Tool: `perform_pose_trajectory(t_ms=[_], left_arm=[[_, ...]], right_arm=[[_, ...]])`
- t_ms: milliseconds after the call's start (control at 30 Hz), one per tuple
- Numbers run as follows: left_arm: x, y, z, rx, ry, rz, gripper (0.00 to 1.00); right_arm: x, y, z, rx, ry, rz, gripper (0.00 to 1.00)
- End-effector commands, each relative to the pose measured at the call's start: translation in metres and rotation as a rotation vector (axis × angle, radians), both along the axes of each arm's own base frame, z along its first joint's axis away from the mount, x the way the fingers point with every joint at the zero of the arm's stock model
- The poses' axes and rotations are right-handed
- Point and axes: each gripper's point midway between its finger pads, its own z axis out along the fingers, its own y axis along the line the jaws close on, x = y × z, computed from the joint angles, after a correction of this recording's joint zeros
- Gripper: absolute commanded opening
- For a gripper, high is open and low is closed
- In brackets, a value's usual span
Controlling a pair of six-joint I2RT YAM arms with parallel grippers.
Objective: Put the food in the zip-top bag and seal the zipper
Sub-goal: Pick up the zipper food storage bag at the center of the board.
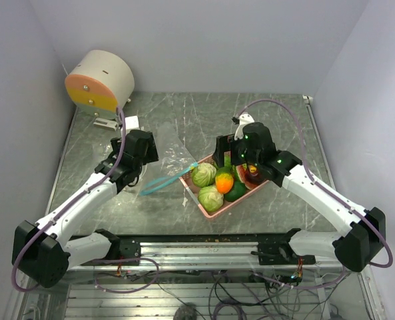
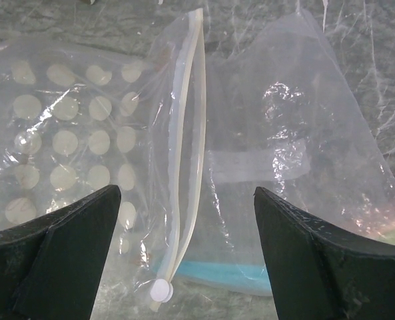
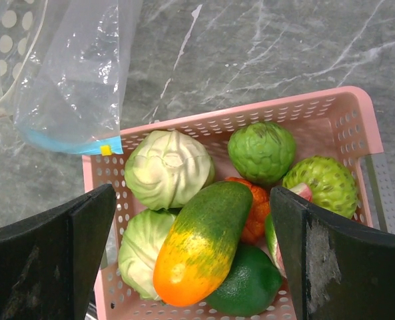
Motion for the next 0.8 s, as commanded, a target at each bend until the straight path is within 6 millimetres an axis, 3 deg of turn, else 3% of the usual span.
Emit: perform_pose_trajectory(t_ms=[0,333,767], left_arm=[[0.011,0.0,0.016,-0.04,-0.075,0.031,0.93],[0.018,0.022,-0.004,0.063,-0.029,0.138,0.92],[0.047,0.025,-0.039,0.123,-0.017,0.187,0.82]], right_arm=[[0.003,-0.004,0.006,0.007,-0.032,0.002,1.0],[0.005,-0.003,0.007,0.035,-0.038,0.012,1.0],[0.006,-0.009,-0.023,0.003,0.015,0.006,1.0]])
